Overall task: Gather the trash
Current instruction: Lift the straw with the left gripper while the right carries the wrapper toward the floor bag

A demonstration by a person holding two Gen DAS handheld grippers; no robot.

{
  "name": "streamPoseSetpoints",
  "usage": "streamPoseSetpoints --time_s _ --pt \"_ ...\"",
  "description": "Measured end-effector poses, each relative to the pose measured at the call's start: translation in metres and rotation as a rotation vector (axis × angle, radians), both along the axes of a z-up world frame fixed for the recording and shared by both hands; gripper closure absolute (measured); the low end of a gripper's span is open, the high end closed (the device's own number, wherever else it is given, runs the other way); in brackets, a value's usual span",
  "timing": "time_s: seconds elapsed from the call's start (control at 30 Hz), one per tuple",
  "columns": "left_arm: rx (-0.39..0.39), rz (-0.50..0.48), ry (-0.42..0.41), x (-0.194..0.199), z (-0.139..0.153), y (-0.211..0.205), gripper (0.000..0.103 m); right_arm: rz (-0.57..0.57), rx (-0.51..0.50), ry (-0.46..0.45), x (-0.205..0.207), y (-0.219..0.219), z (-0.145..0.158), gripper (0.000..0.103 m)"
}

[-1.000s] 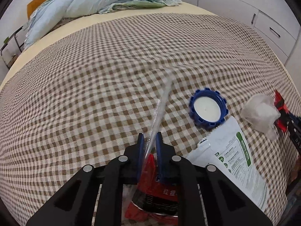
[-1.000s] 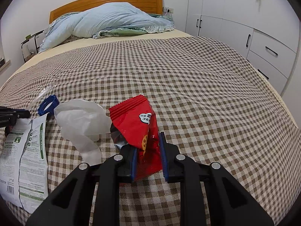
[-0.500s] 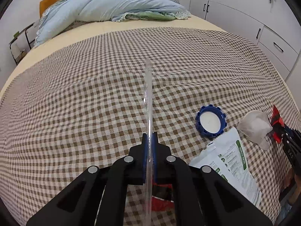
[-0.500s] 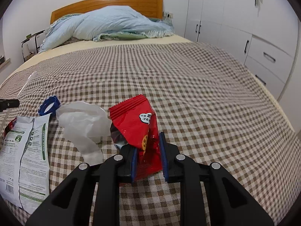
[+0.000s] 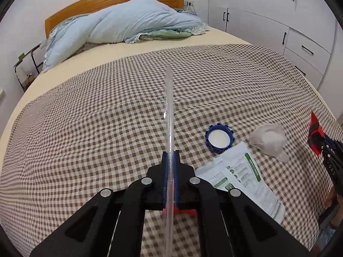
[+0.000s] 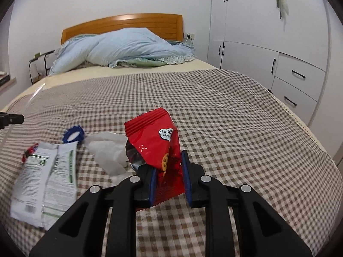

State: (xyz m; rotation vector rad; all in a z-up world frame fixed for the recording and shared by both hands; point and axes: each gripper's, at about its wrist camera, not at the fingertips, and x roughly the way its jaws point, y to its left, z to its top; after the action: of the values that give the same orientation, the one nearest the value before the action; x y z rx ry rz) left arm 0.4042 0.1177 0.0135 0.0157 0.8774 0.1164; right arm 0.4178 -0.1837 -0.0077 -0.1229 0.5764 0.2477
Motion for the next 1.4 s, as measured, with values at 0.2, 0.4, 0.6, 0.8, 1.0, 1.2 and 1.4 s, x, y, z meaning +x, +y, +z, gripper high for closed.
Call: streamPoseSetpoints --time_s 0.2,0.4,0.6,0.8,1.0,1.2,1.4 --pt "0.008 -0.014 -0.022 -0.023 0.016 -0.012 0.101 0.022 0.006 -0.019 -0.024 -0.001 0.012 0.082" --pt "0.024 -0.029 -0.044 -0.050 0.031 -0.024 0.101 0.053 0.023 -0.042 -0.052 0.002 0.024 0.082" --pt "0.004 -0.031 -0.085 -0.080 0.044 -0.035 0.101 0.088 0.033 -0.068 -0.078 0.005 0.036 0.082" --pt "-0.004 -0.046 -0.122 -0.109 0.052 -0.045 0.101 0.102 0.041 -0.075 -0.097 0.002 0.044 0.082" --pt "-0.016 -0.052 -0.161 -0.134 0.059 -0.054 0.101 0.103 0.042 -0.088 -0.116 -0.003 0.052 0.082" --pt "-0.022 -0.084 -0.191 -0.165 0.065 -0.066 0.101 0.113 0.038 -0.107 -0.141 -0.008 0.059 0.082" --pt "-0.042 -0.107 -0.211 -0.193 0.067 -0.075 0.101 0.136 0.036 -0.111 -0.165 -0.011 0.061 0.082"
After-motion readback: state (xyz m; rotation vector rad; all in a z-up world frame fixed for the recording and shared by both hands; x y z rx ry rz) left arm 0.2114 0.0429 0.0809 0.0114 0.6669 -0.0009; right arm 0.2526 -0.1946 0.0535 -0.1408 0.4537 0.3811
